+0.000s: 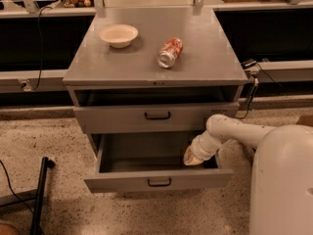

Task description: Open middle drawer

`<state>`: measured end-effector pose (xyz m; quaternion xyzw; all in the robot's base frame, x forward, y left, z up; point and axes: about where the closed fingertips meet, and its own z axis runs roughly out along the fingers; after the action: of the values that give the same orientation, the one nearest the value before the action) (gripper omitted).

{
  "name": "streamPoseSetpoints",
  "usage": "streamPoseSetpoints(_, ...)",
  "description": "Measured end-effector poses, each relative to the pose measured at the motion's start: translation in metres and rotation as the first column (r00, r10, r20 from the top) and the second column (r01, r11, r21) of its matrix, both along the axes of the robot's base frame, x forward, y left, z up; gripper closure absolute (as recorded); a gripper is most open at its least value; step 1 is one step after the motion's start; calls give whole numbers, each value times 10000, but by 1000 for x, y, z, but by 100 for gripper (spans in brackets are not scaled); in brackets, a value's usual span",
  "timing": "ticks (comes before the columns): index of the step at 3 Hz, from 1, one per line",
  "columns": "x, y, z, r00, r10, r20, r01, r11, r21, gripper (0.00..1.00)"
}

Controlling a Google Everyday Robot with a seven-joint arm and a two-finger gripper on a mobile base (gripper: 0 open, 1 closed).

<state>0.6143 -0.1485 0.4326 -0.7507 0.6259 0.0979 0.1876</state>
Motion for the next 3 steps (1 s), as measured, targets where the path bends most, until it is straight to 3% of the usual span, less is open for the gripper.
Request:
streamPoseSetpoints(1, 0, -4, -16, 9999, -47, -160, 47, 10000, -52, 100)
streamPoseSetpoints(2, -17, -22, -23, 9990, 119, -420, -123, 9999, -93, 100)
streamPoseSetpoints(3, -34, -34, -20, 9962, 635, -596, -644, 9978, -128, 100)
